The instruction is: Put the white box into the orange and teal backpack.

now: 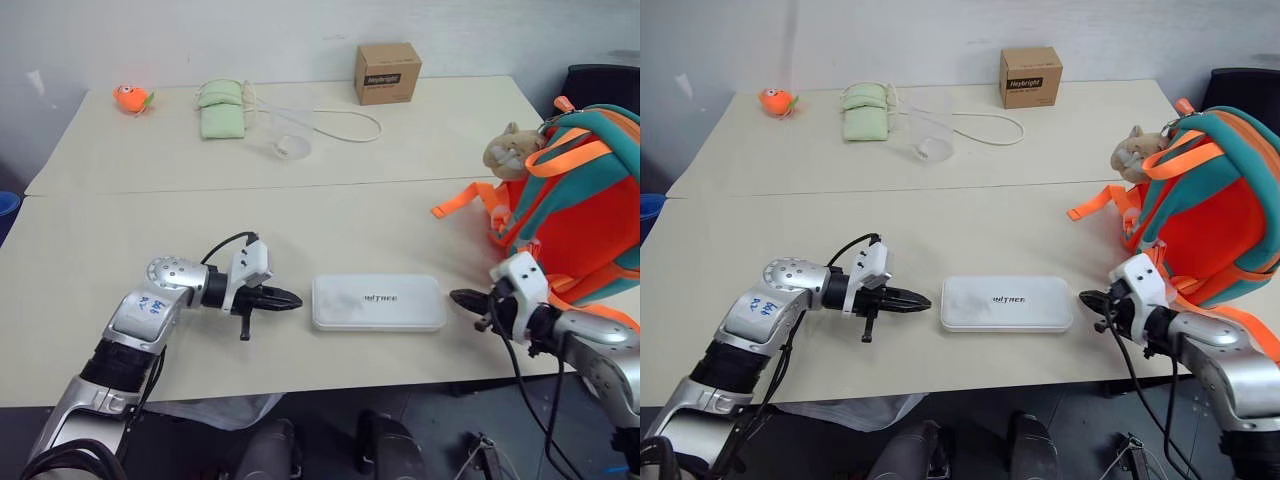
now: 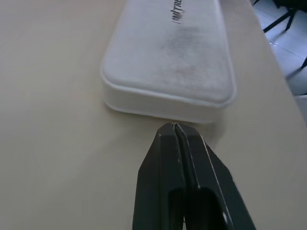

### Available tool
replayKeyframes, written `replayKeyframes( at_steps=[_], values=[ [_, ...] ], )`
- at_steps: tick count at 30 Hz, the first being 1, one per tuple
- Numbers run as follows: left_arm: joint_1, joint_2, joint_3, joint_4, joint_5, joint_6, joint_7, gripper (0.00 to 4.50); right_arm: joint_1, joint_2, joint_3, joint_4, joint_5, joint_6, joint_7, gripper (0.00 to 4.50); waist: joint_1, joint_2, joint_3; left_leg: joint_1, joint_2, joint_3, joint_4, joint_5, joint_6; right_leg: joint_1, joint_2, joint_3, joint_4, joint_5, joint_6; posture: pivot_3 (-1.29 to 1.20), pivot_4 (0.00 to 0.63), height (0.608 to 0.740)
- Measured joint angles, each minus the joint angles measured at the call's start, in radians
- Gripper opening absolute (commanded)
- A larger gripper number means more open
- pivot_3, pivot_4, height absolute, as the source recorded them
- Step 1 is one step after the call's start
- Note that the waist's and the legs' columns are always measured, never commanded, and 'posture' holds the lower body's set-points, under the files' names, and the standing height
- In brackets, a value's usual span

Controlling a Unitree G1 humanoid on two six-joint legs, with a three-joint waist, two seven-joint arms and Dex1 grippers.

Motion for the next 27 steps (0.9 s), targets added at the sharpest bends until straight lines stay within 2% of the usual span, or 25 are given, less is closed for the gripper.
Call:
replayKeyframes(
  at_steps=[10,13,18,25,27],
  values=[
    [-0.001,-0.046,-0.007,-0.001,-0.002,0.063,0.024,0.04,-0.061,0.071,0.043,-0.016,-0.030,0.032,-0.053,0.00,-0.001,0.000,0.000,0.000,0.000,0.000,0.000,0.001,0.001,0.000,-0.001,0.000,0.000,0.001,0.001,0.00,0.150,0.740],
    [-0.015,-0.037,0.016,0.031,-0.035,0.182,0.027,0.65,-0.059,0.071,0.041,-0.027,-0.044,0.040,-0.067,0.00,-0.002,0.000,0.000,0.000,0.000,0.000,0.000,0.001,0.001,0.000,0.000,0.000,0.001,0.001,0.001,0.00,0.150,0.740],
    [-0.107,0.043,0.079,0.130,-0.176,0.624,0.005,2.24,-0.040,0.067,0.035,-0.038,-0.067,0.044,-0.067,0.00,-0.004,0.000,0.000,0.000,-0.001,0.000,0.000,0.001,0.001,0.000,0.004,0.000,0.001,0.001,0.001,0.00,0.150,0.740],
    [-0.210,-0.012,0.080,0.202,-0.235,0.881,0.048,4.41,-0.024,0.067,0.035,-0.044,-0.083,0.028,-0.049,0.00,0.003,0.000,0.000,0.000,-0.003,-0.001,0.000,0.003,0.003,0.002,0.002,-0.001,0.002,0.001,0.002,0.00,0.150,0.740],
    [-0.243,-0.048,0.080,0.221,-0.236,0.919,0.080,4.41,-0.024,0.069,0.040,-0.044,-0.089,0.023,-0.047,0.00,0.002,-0.001,0.000,0.001,-0.005,-0.001,0.000,0.004,0.004,0.002,0.000,0.000,0.003,0.002,0.003,0.00,0.150,0.740]
  ],
)
